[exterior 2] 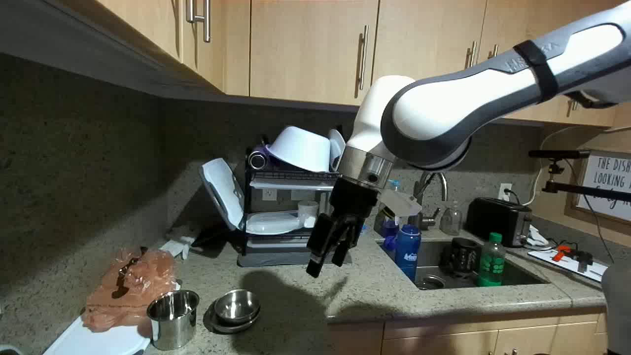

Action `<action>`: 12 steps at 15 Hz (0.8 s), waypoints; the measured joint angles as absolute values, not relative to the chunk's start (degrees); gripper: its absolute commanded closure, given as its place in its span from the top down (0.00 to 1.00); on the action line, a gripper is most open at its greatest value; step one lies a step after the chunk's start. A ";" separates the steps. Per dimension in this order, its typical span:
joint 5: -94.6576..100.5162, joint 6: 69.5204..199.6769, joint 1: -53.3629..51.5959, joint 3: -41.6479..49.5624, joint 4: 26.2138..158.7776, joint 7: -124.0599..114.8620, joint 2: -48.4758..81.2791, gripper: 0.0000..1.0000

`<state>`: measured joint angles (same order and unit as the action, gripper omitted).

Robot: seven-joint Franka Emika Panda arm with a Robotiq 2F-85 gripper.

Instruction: Put the tin cup into the tin bowls

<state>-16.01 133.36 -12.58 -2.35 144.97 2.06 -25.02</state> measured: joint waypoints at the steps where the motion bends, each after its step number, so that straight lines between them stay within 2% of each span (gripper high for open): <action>1: -16.01 133.36 -12.58 -2.35 144.97 2.06 -25.02 1.00; 6: -16.72 134.77 -12.48 -2.36 144.72 1.36 -24.76 1.00; 12: -23.31 146.54 -12.49 -2.86 139.88 -4.87 -18.89 1.00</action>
